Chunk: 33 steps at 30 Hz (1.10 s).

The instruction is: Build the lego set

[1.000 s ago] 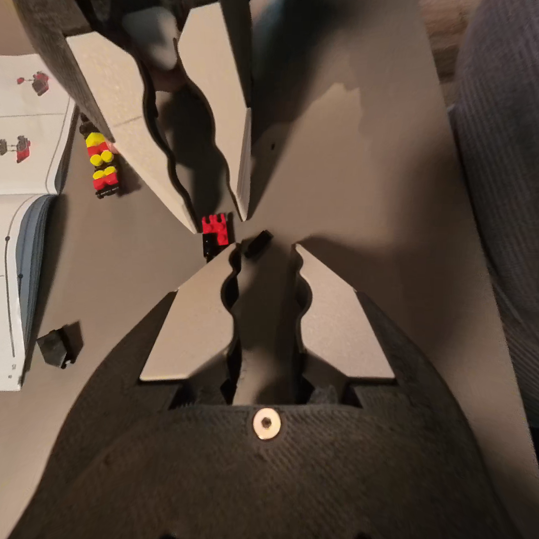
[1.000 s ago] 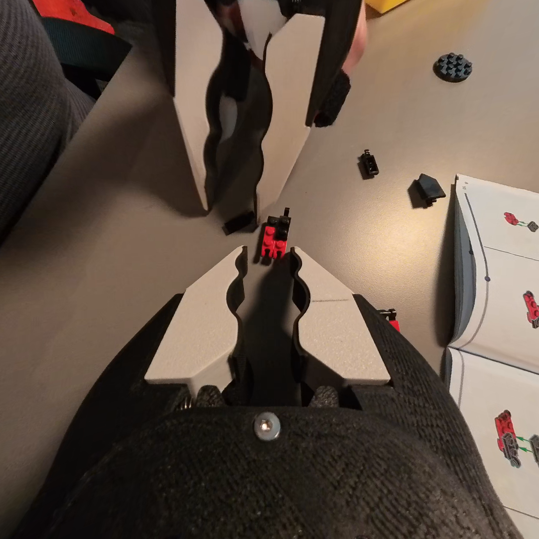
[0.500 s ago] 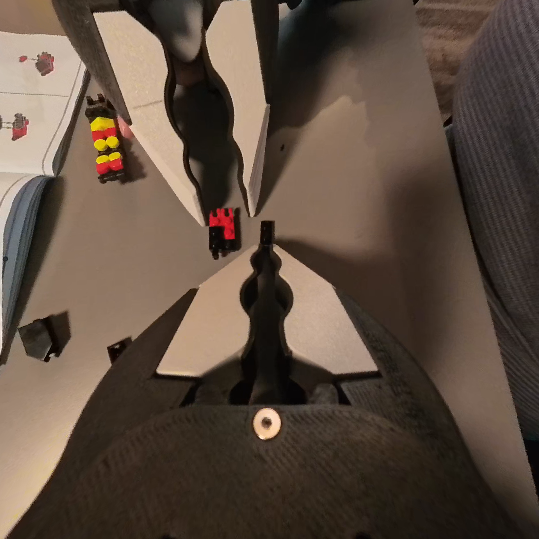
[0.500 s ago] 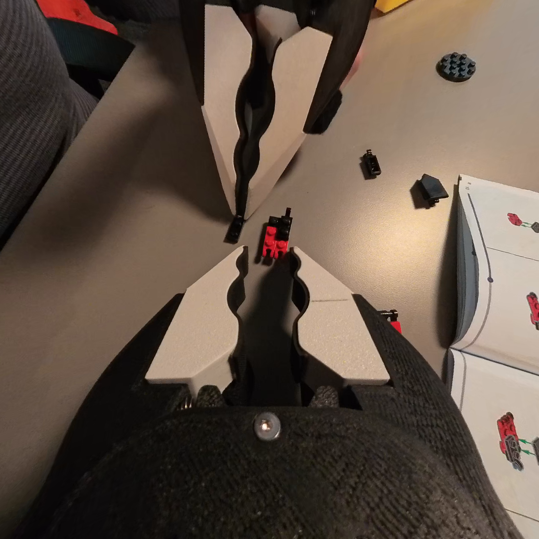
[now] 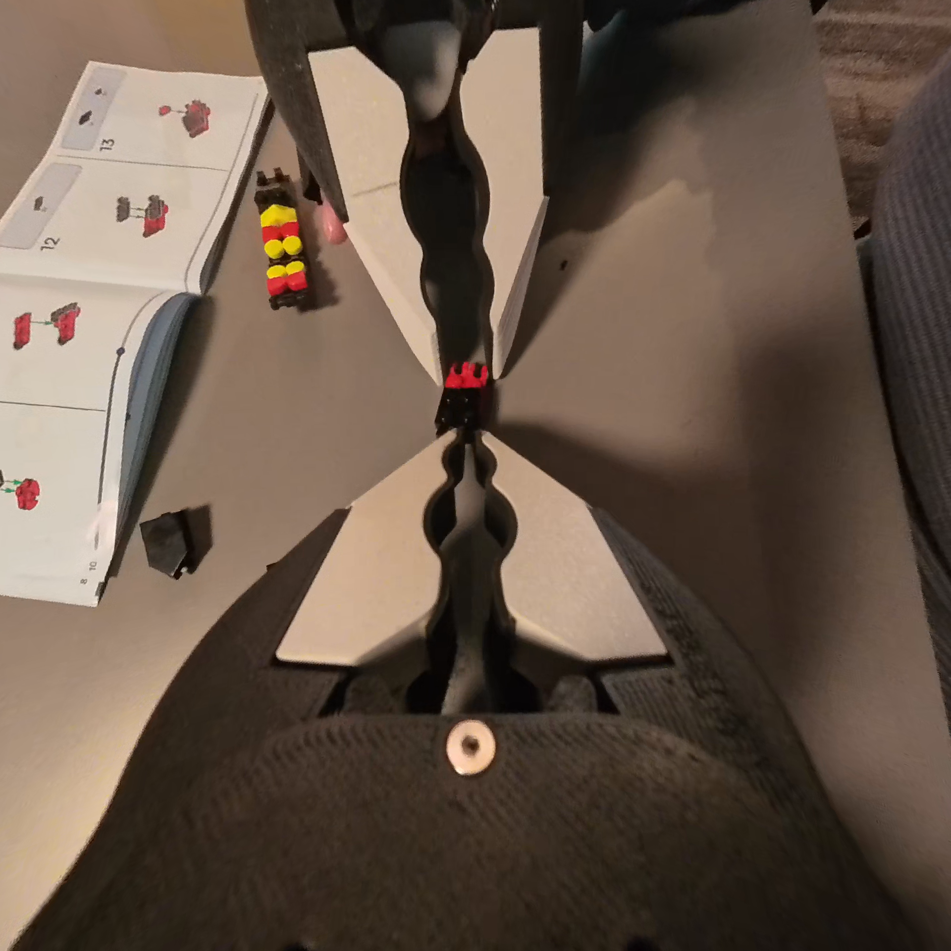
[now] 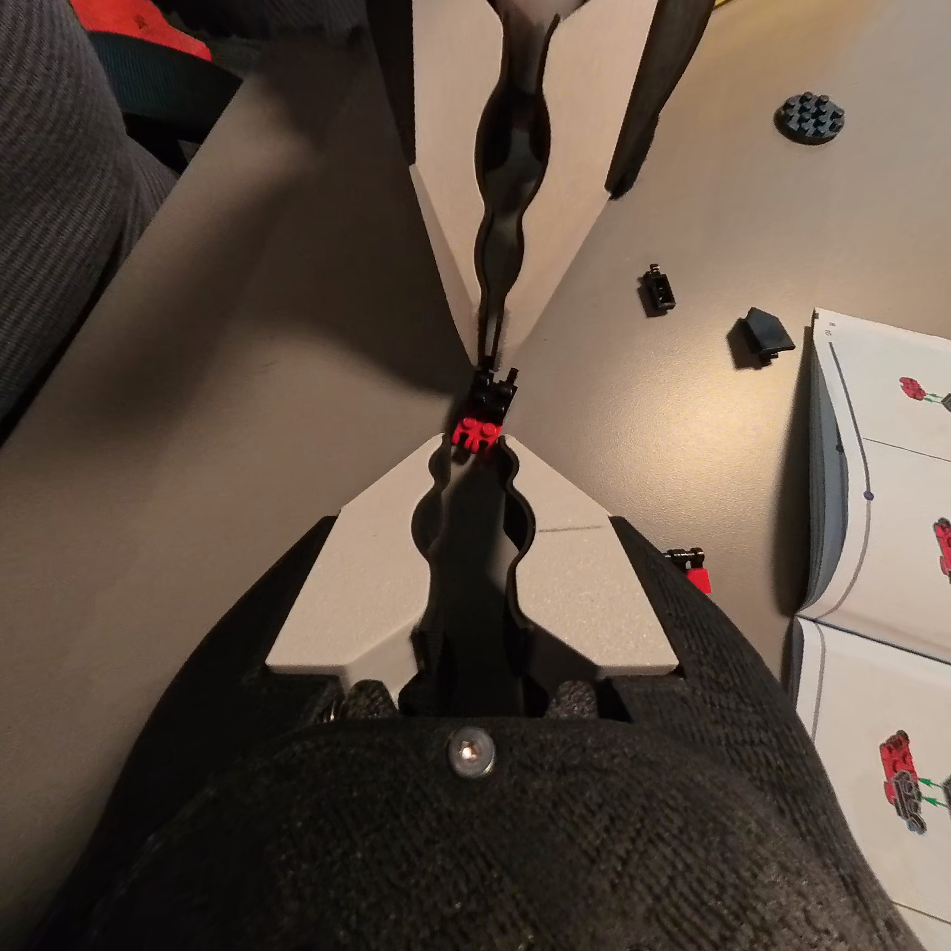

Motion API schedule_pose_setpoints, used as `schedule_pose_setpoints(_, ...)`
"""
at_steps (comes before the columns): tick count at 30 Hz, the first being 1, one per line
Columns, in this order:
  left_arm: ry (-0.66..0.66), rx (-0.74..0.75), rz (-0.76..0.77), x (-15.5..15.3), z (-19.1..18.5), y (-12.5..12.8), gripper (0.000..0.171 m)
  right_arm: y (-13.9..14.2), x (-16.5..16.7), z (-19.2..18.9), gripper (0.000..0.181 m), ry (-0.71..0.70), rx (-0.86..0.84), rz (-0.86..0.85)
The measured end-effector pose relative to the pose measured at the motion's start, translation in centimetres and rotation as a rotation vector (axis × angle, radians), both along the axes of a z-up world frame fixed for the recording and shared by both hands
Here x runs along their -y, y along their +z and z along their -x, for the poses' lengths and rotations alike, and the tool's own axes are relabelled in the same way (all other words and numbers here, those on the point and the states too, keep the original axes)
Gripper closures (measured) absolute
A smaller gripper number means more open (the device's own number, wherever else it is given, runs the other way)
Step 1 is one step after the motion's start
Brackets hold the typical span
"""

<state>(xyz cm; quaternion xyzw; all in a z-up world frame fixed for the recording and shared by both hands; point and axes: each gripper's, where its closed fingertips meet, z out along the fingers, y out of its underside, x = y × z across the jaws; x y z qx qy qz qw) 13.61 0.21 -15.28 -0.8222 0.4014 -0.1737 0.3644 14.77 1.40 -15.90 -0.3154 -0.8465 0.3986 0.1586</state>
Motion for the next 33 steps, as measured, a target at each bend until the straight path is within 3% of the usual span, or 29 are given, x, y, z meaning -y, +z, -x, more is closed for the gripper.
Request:
schedule_pose_setpoints(7,0.004,-0.013,-0.016,-0.3,0.2,0.0,0.169,0.0,-0.2,0.3,0.155,-0.023,0.001,0.001)
schedule_pose_setpoints(20,0.007,-0.027,-0.029,-0.5,0.3,-0.2,0.162,0.0,-0.1,0.6,0.157,-0.051,0.002,0.002)
schedule_pose_setpoints(33,-0.069,-0.017,-0.004,0.7,-0.3,-0.5,0.161,0.0,-0.7,1.2,0.159,-0.111,0.001,0.002)
